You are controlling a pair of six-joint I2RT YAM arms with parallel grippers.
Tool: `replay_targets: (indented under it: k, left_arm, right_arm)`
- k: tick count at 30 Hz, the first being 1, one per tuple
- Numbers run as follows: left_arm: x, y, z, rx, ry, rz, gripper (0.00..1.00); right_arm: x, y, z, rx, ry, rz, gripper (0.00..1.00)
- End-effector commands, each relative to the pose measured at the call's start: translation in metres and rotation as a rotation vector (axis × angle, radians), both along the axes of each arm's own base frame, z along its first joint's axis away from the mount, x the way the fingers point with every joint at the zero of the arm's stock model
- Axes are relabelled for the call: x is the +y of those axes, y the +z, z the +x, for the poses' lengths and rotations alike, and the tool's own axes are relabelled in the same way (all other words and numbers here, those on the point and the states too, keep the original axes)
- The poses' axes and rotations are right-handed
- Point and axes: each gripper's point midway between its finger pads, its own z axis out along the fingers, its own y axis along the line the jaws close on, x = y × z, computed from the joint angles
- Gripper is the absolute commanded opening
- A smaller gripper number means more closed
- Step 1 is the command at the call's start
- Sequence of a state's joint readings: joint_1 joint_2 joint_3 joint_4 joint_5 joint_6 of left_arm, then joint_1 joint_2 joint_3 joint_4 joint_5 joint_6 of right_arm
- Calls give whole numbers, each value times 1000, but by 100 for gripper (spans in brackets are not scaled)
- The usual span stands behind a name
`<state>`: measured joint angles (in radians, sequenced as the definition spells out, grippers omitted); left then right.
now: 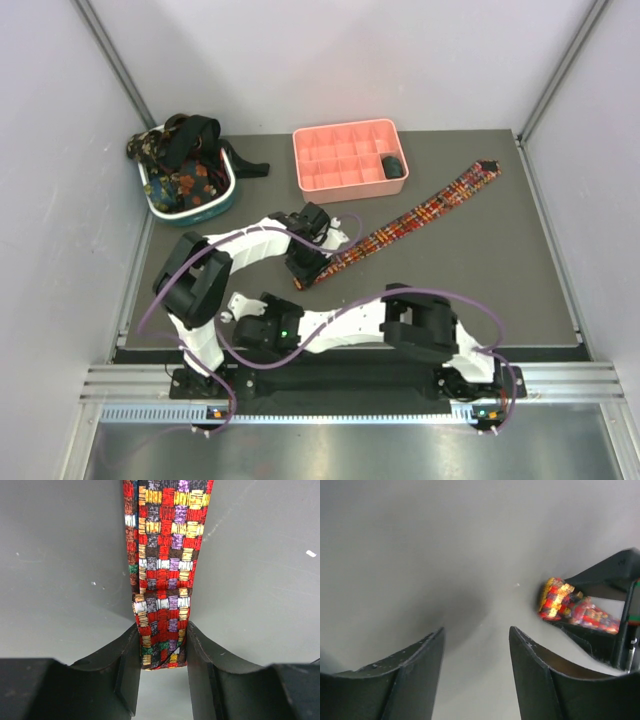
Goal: Roll the ties
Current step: Roll the tie
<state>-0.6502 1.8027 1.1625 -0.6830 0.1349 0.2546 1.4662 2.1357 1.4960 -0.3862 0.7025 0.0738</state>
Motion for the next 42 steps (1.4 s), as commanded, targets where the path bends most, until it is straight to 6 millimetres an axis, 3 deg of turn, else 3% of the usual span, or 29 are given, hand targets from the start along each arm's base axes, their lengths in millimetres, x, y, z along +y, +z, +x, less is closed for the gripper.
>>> replay_targets:
  k: [1,2,7,11,17,26,29,37,42]
  left_arm:
    - [-3,4,-4,43,11,10,43]
    - [-4,5,-4,45,14,11,43]
    - [-5,13,-3,60,36,24,43]
    - [-8,19,-5,87,59,41,43]
    - [-8,12,-14,129,59,68,43]
    - [4,4,-26,173,48,139,43]
    - [6,5,-27,174,48,154,43]
    - [6,8,-26,172,56,157,43]
    - [9,6,-29,196,61,177,43]
  right_arm:
    - [-31,0,24,-108,-59,-257,56]
    - [-24,5,27,-120,-61,-250,56]
    - [-29,5,53,-225,-83,-371,57]
    - [-29,5,64,-250,-82,-404,58]
    - [-29,0,72,-276,-91,-430,58]
    - [-27,-18,63,-268,-85,-476,57]
    - [-32,-27,58,-255,-86,-511,52]
    - [-41,-42,48,-178,-115,-509,52]
    - [-47,-55,42,-140,-121,-526,41]
